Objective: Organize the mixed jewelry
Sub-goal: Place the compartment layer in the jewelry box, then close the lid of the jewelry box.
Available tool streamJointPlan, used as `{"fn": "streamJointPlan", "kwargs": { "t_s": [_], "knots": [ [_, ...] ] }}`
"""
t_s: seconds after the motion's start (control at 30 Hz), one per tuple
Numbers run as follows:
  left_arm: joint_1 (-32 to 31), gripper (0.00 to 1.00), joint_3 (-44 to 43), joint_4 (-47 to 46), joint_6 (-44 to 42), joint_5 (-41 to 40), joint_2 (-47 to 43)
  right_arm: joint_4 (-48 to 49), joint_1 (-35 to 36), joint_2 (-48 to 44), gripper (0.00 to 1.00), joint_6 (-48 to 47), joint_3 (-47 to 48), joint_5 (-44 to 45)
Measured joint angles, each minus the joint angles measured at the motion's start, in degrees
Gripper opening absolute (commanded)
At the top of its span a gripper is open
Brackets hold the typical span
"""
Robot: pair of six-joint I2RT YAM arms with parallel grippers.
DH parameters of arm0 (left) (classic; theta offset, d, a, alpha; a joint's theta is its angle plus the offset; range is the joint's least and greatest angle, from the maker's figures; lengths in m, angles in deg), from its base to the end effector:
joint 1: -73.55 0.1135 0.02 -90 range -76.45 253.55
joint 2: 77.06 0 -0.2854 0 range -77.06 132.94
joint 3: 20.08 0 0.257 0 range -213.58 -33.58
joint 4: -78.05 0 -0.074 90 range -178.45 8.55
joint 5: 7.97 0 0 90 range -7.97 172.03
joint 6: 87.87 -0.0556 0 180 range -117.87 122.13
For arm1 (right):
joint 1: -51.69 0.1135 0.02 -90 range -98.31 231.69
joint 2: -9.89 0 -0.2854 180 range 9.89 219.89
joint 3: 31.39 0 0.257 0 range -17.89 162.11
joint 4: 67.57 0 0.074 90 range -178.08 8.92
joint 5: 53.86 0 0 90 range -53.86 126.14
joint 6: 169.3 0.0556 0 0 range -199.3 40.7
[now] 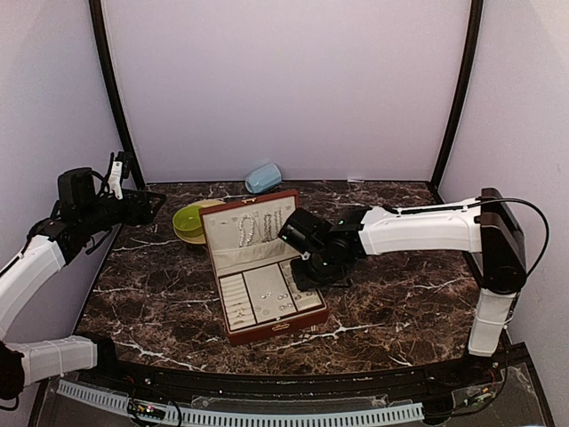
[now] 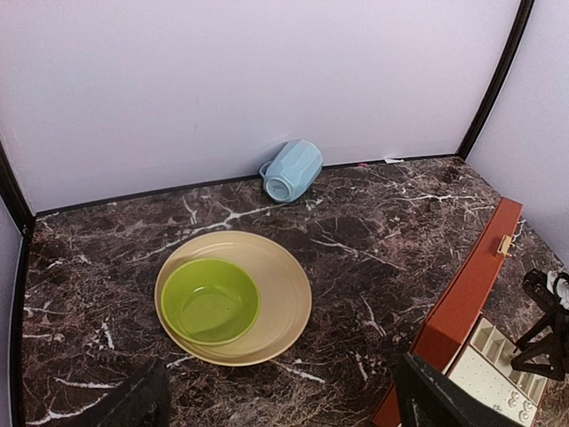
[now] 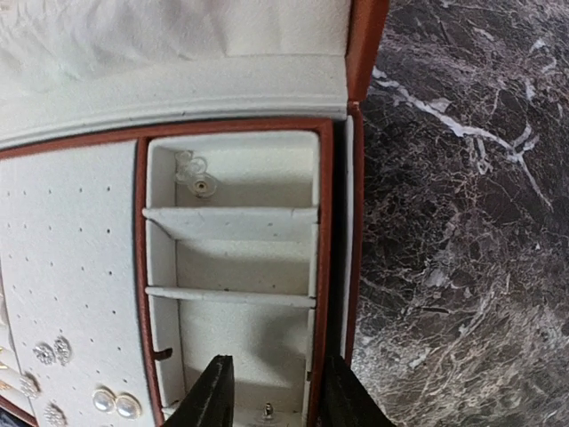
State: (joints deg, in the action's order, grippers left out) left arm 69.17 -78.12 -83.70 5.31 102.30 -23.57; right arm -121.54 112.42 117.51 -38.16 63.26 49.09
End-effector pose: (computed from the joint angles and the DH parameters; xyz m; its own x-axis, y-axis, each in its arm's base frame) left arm 0.2268 -0.0367 0.3334 -0.2584 -0.0324 -0.9655 0.3935 0.9092 -0.1358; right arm 0.2099 0.3490 0.2099 -0.8699 -0.2406 -0.4306 -0.3120 0.9446 0.1024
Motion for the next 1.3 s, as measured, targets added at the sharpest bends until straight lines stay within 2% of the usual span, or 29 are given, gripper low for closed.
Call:
{"fn": "streamJointPlan", "kwargs": {
  "t_s": [0.2,0.37,0.53,0.63,0.8,0.93,1.3],
  "knots": [
    [0.00,0.89,0.94,-0.46,1.07,-0.22,-0.83,0.02,0.37,-1.16,0.63,-0.59,0.50,1.92],
    [0.00,0.88,1.29,-2.01,3.13,2.27,-0.85,1.31,-0.87,-6.73,0.79,-1.95,-1.29,3.48],
    [0.00,0.88,0.59,-2.71,4.59,5.77,0.24,7.87,-6.08,-16.26,0.90,-4.39,-8.96,1.77],
    [-0.04,0.88,-0.22,-3.30,6.03,7.54,1.31,13.44,-11.10,-18.97,0.97,-6.67,-13.51,-1.60],
    [-4.22,0.88,-2.95,-5.09,8.09,9.40,5.33,21.62,-16.96,-17.94,0.98,-10.97,-14.36,-9.86],
    [-8.59,0.88,-5.88,-7.37,10.01,12.94,11.41,26.18,-18.14,-14.47,0.98,-14.95,-10.56,-15.47],
    [-9.53,0.87,-9.35,-12.00,13.97,22.23,24.11,33.27,-18.27,-12.02,0.98,-17.51,-7.32,-22.16]
  ]
}}
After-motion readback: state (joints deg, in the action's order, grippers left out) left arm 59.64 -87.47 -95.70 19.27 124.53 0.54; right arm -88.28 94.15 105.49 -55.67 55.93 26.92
